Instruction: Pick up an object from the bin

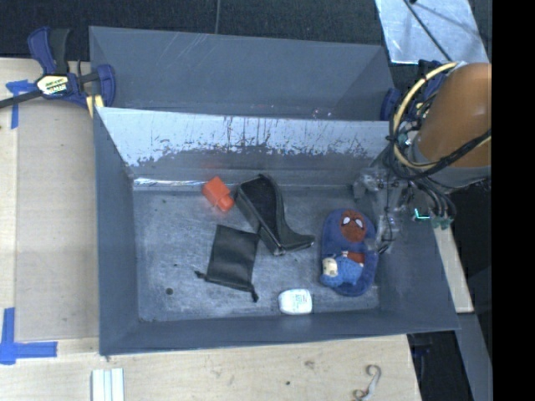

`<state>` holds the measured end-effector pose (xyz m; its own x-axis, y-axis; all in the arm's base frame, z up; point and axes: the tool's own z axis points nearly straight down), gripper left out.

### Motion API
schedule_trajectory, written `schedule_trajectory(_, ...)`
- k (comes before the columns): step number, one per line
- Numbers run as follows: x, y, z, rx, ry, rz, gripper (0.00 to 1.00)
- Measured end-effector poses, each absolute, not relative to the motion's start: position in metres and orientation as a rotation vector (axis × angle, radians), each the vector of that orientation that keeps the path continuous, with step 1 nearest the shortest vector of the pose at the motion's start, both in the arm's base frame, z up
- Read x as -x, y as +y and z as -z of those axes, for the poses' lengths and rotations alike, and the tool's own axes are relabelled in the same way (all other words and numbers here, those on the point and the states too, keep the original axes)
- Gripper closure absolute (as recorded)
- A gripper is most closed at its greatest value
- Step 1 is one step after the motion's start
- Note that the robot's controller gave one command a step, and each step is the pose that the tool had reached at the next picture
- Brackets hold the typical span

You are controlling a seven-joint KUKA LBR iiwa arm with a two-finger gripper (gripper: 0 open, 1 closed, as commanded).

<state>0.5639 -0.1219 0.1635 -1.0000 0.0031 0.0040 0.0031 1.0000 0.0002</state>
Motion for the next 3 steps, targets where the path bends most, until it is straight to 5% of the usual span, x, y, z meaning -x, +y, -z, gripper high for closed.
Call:
schedule_trajectory(1,-0.567,-0.133,-0.069,-0.084,-3.148,0.0,0.0)
schedule_trajectory(2,-0.568,-0.134,-0.077,-0.09,-3.146,-0.001,1.0)
schedule_trajectory(3,-0.57,-0.14,-0.193,-0.086,-3.153,-0.006,1.0)
